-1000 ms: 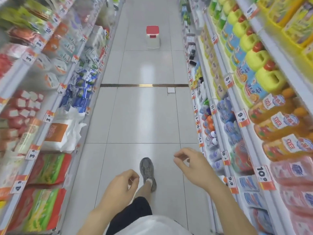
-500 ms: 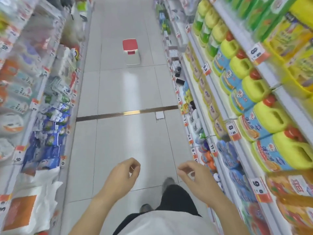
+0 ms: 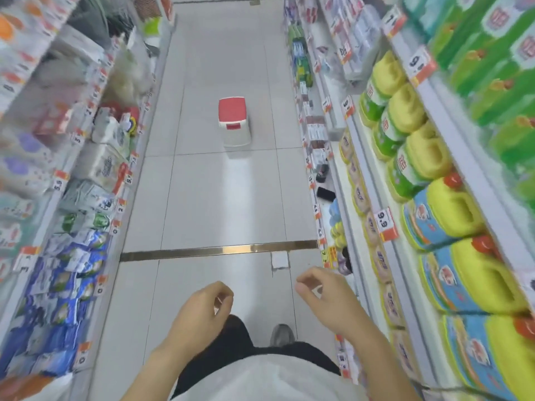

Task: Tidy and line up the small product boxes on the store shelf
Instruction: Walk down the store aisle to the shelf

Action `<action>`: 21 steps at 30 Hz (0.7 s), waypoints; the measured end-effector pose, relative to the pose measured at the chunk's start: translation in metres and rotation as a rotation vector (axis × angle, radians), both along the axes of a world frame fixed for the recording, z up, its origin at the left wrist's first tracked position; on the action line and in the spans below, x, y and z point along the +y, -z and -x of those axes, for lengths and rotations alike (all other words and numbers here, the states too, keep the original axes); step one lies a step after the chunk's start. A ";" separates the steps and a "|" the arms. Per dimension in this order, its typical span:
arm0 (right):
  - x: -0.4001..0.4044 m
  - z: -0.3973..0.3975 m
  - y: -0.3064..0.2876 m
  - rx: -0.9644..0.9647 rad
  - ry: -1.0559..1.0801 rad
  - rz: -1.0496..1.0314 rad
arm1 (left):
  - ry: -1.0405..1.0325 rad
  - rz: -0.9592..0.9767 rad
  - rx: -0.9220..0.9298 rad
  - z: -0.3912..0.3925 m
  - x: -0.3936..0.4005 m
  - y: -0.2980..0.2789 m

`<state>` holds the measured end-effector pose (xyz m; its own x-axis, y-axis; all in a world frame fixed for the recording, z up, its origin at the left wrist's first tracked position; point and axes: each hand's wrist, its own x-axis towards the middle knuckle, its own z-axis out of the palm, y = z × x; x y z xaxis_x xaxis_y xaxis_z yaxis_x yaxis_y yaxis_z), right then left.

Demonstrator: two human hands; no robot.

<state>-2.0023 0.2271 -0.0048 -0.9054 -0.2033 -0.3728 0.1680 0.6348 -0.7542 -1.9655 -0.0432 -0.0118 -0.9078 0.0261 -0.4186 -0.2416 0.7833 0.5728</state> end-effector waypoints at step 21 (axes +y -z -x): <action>-0.063 0.609 -0.020 -0.011 0.072 -0.046 | 0.107 -0.062 0.001 0.646 -0.062 0.000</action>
